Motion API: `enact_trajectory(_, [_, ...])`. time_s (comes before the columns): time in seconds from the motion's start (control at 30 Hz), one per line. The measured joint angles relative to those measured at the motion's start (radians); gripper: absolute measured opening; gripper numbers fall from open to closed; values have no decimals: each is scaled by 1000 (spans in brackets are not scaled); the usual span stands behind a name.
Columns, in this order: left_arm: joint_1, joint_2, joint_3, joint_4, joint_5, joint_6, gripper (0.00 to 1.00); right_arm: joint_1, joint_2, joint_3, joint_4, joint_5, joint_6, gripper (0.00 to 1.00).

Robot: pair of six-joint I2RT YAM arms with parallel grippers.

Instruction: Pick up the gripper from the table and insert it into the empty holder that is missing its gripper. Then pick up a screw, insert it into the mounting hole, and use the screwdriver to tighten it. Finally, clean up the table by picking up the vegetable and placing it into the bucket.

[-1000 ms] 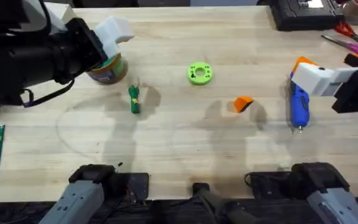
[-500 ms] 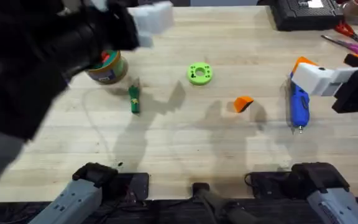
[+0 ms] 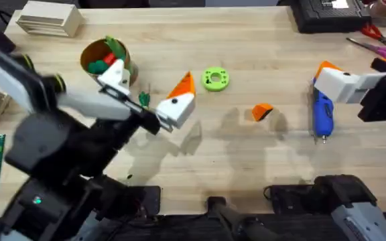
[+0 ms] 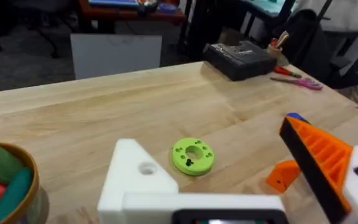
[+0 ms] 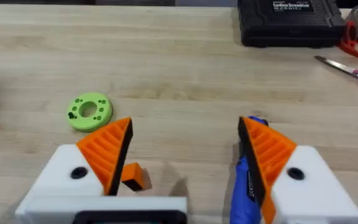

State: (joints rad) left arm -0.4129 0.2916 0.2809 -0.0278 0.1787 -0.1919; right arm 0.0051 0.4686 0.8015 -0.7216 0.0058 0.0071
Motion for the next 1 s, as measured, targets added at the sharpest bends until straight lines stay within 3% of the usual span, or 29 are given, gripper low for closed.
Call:
enact_trajectory(0.4, [0, -278, -209, 48, -19, -7, 987, 0, 0, 0, 0, 0, 0, 984])
enact_trajectory(0.5, [-1, -287, -253, 94, -21, -8, 987, 0, 0, 0, 0, 0, 0, 984])
enact_trajectory(0.57, [-4, -287, -269, 77, -22, -8, 987, 0, 0, 0, 0, 0, 0, 984])
enact_trajectory(0.67, [-10, -286, -273, -47, -27, -12, 987, 0, 0, 0, 0, 0, 0, 985])
enact_trajectory(1.0, [-10, -284, -273, -47, -34, -11, 987, 0, 0, 0, 0, 0, 0, 983])
